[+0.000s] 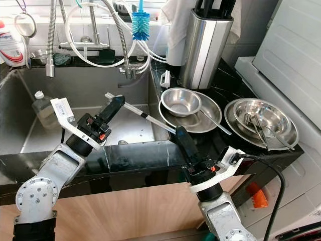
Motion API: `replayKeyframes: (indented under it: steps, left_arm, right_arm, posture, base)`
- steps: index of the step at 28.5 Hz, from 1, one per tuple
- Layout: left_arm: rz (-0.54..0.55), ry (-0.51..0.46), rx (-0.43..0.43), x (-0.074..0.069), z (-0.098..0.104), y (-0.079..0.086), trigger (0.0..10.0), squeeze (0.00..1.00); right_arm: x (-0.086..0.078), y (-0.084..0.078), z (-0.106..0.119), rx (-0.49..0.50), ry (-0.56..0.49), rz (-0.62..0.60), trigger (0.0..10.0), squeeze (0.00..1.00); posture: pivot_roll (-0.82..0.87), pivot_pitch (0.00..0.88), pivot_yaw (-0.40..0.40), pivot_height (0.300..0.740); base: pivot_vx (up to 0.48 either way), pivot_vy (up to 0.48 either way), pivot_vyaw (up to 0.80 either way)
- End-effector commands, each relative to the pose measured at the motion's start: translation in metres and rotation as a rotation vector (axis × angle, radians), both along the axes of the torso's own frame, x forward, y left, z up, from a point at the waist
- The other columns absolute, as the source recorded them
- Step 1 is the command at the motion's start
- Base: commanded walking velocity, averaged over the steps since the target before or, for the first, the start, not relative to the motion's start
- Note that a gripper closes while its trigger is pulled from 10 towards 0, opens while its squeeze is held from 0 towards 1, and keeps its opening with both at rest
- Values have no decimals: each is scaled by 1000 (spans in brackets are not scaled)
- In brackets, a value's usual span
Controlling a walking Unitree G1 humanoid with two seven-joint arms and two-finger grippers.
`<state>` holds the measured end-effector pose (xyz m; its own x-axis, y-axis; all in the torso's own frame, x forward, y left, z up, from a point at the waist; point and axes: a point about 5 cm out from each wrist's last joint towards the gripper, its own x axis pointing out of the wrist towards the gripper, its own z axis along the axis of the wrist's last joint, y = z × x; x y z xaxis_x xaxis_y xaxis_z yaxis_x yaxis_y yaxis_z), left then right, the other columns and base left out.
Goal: Kitchen organization
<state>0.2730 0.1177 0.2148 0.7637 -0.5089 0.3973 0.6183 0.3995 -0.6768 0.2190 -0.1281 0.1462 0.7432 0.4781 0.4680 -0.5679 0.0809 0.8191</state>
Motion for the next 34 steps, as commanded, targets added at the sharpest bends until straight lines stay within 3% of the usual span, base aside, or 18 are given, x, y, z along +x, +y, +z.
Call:
replayKeyframes:
  steps: [1,5,6,7,8,14,22,26,28,29,30,31,32,34]
  left_arm:
    - [5,10,41,-1,0,-1,0,0]
    - [13,16,31,0,1,0,0,0]
    - [16,17,29,1,1,1,0,0]
    - [17,18,27,1,1,1,0,0]
    - [17,18,26,1,1,1,0,0]
    - [40,31,-18,3,2,5,0,0]
    - [112,82,-279,12,9,28,0,0]
    - [150,99,-314,13,7,33,0,0]
    - [228,115,-341,16,8,40,0,0]
    - [309,126,-369,20,9,50,784,0]
    - [378,139,-356,24,9,56,8941,0]
    - [424,147,-346,26,8,61,10000,0]
    - [473,150,-321,28,8,65,10000,0]
    - [561,113,-161,30,9,69,10000,0]
  right_arm:
    - [-1,2,9,-13,-52,13,10000,1000]
    - [0,0,7,-26,-38,-5,10000,1000]
    - [0,0,6,-38,-36,-10,10000,804]
    - [0,0,6,-46,-35,-13,10000,804]
    - [0,1,5,-50,-31,-8,10000,0]
    - [0,0,2,-53,-15,-18,10000,0]
    - [-2,-1,-3,-68,1,-10,10000,0]
    - [-6,3,0,-62,-19,23,10000,0]
    - [-6,4,0,-68,-18,23,10000,0]
    - [-7,4,0,-72,-20,28,10000,0]
    - [-8,5,1,-76,-24,35,10000,0]
    - [-8,5,1,-78,-28,39,10000,0]
    - [-9,5,1,-80,-31,42,10000,0]
    - [-10,6,1,-92,-34,51,10000,0]
  posture:
    - [56,0,-48,740]
    - [56,0,-48,740]
    - [56,0,-48,740]
    - [56,0,-48,740]
    - [57,0,-49,740]
    - [58,0,-48,740]
    - [57,0,-51,740]
    - [58,0,-53,740]
    - [56,0,-54,740]
    - [57,0,-54,740]
    - [57,0,-54,740]
    - [57,0,-54,740]
    - [57,0,-54,740]
    - [57,0,-54,740]
  base:
    - [0,0,0]
    - [0,0,0]
    - [0,0,0]
    - [0,0,0]
    - [0,0,0]
    - [0,0,0]
    - [0,0,0]
    - [0,0,0]
    - [0,0,0]
    - [0,0,0]
    - [0,0,0]
    - [0,0,0]
    - [0,0,0]
    - [0,0,0]
